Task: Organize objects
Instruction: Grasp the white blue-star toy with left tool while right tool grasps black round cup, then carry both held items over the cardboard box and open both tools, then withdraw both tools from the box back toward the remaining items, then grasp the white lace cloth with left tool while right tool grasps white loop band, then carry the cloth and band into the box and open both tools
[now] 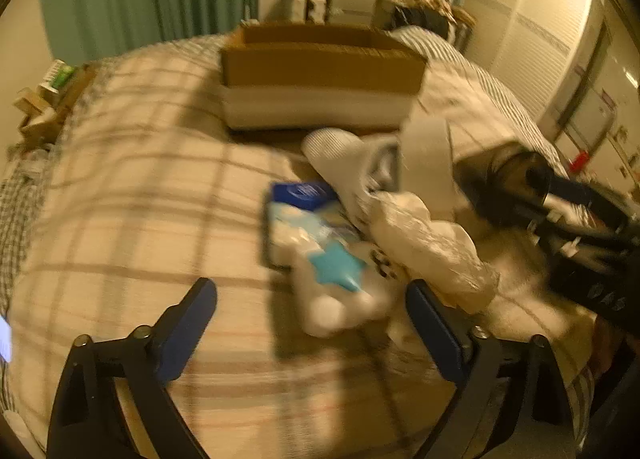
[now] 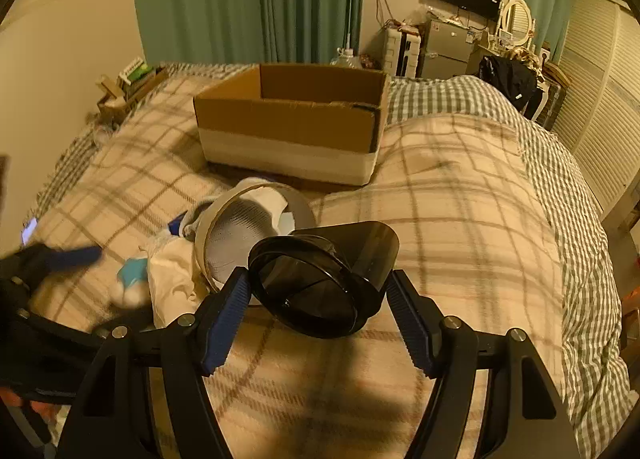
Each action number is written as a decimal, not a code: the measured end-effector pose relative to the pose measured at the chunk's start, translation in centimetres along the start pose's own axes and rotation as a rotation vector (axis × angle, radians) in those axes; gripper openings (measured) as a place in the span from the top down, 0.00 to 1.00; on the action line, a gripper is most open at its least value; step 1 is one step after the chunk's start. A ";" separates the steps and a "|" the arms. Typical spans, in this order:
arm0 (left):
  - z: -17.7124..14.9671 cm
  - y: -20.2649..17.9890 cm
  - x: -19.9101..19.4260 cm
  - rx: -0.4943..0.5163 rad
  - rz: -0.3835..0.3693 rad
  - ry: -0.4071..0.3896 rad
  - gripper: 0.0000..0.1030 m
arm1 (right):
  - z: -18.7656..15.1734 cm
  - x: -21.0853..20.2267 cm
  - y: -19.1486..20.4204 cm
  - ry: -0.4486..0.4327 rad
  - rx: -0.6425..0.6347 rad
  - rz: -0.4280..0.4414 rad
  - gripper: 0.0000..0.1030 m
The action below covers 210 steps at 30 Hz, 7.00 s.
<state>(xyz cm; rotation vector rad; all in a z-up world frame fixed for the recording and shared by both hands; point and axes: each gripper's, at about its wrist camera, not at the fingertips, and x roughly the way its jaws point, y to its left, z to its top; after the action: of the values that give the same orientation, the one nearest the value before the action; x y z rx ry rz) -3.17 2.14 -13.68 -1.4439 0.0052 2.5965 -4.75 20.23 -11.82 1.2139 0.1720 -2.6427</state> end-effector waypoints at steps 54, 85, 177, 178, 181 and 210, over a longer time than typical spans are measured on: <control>26.0 5.2 6.5 -0.008 0.127 -0.252 0.36 | 23.6 10.7 -2.9 -0.193 -0.140 0.017 0.34; 19.6 5.5 -11.5 -0.057 0.180 -0.429 0.04 | 17.3 -9.5 -2.5 -0.366 -0.135 -0.065 0.01; 27.2 4.8 0.8 -0.005 0.080 -0.277 0.93 | 26.2 4.0 1.0 -0.202 -0.309 0.048 0.97; 27.6 4.9 2.2 0.003 0.083 -0.261 0.93 | 26.5 4.9 0.8 -0.194 -0.305 0.050 0.97; 27.8 4.9 4.9 0.022 0.096 -0.224 0.93 | 27.0 8.8 0.2 -0.150 -0.298 0.060 0.97; 25.5 4.1 0.8 0.050 0.117 -0.204 0.25 | 23.5 4.9 -2.7 -0.112 -0.222 0.027 0.44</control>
<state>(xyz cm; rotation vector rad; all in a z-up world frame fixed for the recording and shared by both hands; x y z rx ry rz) -25.65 0.44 -1.10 -1.1905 0.1314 2.8050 -25.74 17.40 -0.24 0.9876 0.4148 -2.5778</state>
